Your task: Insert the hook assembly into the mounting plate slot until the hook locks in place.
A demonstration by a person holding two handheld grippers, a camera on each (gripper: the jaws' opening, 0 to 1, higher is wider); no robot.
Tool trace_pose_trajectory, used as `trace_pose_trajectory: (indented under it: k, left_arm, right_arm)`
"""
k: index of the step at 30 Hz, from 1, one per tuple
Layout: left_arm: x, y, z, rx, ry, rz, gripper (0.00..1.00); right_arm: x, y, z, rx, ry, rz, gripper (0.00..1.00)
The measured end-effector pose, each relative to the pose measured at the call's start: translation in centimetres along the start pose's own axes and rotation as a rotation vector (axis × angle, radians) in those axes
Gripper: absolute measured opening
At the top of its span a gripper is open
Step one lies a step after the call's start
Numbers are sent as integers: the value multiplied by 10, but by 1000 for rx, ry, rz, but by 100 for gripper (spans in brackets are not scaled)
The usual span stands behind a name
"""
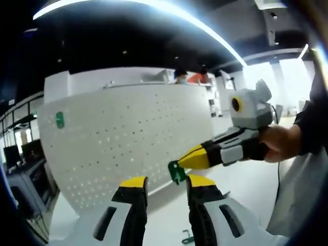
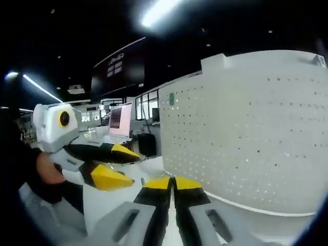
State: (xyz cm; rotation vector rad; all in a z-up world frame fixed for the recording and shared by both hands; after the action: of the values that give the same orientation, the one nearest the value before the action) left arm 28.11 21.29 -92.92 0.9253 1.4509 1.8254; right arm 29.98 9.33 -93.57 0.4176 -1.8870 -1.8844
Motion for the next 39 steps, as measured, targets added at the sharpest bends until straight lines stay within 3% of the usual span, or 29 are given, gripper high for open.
trace_pose_trajectory:
  k: [19, 39]
  left_arm:
    - [-2, 2, -5, -52, -25, 3, 13]
    - [-4, 0, -8, -82, -39, 16, 5]
  right_arm:
    - [7, 8, 16, -161, 74, -20, 0]
    - [9, 6, 26, -180, 109, -11, 0]
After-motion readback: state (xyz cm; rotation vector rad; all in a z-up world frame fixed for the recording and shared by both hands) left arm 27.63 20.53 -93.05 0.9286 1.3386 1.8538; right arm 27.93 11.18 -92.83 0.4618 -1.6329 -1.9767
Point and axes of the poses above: the point that each gripper's makers call its tool centre point, and the gripper's own axes: x roughly backward along the fingers, z roughly to its left, y roughly out of its top, the point moved 6 cm from there along x, roughly backward along the fingers, and after that the axes turned 12 degrees about -y, right-handed, at the moved point
